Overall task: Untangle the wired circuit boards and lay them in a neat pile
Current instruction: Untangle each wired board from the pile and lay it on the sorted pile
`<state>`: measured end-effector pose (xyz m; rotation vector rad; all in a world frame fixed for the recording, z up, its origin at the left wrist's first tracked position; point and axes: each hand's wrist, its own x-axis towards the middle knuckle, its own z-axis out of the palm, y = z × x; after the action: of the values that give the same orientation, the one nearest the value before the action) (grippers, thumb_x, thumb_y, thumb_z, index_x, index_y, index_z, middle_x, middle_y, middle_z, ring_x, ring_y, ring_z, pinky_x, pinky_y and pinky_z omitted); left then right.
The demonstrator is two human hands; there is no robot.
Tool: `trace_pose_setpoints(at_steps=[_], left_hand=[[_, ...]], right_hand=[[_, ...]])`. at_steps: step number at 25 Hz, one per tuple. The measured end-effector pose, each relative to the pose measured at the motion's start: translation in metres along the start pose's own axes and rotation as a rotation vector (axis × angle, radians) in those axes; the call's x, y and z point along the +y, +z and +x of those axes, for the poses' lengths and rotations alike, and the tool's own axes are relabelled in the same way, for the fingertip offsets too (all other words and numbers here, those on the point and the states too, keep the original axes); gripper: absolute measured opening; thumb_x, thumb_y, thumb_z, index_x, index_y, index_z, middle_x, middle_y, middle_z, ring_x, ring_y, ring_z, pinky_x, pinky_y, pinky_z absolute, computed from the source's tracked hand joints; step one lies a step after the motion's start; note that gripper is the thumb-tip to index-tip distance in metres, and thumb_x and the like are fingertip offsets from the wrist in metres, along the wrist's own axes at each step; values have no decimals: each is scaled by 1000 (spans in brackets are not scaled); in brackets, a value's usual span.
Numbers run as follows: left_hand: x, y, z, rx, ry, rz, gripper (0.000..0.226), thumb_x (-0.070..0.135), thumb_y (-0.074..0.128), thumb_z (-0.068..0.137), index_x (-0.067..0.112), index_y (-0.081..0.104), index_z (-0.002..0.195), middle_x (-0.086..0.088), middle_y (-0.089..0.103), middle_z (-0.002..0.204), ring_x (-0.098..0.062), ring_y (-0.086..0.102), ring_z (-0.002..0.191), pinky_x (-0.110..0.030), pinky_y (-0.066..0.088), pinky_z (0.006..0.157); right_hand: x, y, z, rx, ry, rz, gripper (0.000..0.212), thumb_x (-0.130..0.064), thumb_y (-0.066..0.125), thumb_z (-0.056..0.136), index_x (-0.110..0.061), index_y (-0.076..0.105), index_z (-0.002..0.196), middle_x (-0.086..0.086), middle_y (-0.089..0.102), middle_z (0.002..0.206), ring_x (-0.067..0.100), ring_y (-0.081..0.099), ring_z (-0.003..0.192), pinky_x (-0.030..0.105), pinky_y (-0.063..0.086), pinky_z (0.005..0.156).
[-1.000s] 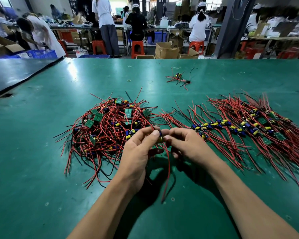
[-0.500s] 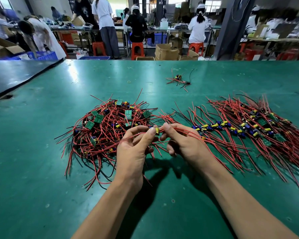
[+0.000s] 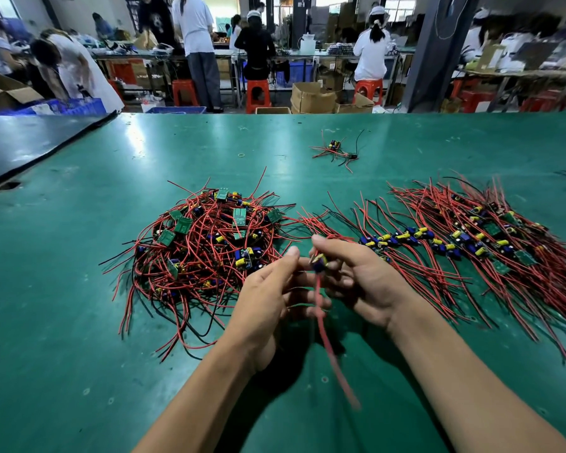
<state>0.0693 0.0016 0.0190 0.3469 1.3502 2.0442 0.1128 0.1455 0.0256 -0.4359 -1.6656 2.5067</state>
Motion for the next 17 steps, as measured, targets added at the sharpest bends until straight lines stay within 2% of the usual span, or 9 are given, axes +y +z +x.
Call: trace_pose_setpoints(at_steps=[2, 4, 7, 10, 13, 17], left_hand=[[-1, -1, 0, -2, -24, 46, 32, 39, 67, 84, 7, 70, 88, -18, 71, 80, -22, 64, 53, -26, 54, 48], [-3, -2, 0, 13, -28, 76, 24, 33, 72, 80, 9, 71, 84, -18, 71, 79, -22, 65, 54, -26, 54, 49], [-3, -4, 1, 11, -52, 52, 18, 20, 68, 86, 4, 67, 95, -20, 71, 77, -24, 67, 57, -27, 56, 53], [-4, -4, 1, -14, -87, 51, 15, 13, 62, 91, 3, 66, 100, -22, 71, 78, -28, 69, 61, -29, 58, 56], [-6, -2, 2, -12, -80, 80, 8, 8, 59, 92, 4, 66, 92, -23, 71, 80, -31, 71, 66, -32, 60, 59], [-10, -2, 4, 37, 5, 152, 10, 5, 60, 92, 3, 68, 86, -17, 72, 78, -28, 70, 63, -31, 59, 54]], right_hand=[[3, 1, 0, 31, -28, -186, 30, -43, 77, 73, -22, 59, 62, -4, 41, 56, 11, 33, 46, 23, 16, 44], [6, 1, 1, 69, -54, -252, 29, -43, 74, 80, -21, 62, 66, -4, 41, 55, 12, 32, 49, 26, 17, 46], [8, -1, 2, 109, -95, -277, 29, -41, 69, 87, -17, 71, 71, -6, 45, 52, 7, 32, 44, 20, 22, 42], [7, -4, 0, 114, -173, -402, 28, -37, 67, 93, -16, 76, 77, -6, 49, 51, 6, 38, 43, 18, 29, 42], [7, -5, 0, 73, -197, -465, 23, -35, 64, 95, -18, 78, 90, -6, 64, 63, 8, 53, 52, 20, 43, 49], [7, -2, -3, -46, -131, -488, 22, -32, 62, 97, -17, 79, 99, 6, 70, 77, 17, 57, 64, 22, 45, 52]])
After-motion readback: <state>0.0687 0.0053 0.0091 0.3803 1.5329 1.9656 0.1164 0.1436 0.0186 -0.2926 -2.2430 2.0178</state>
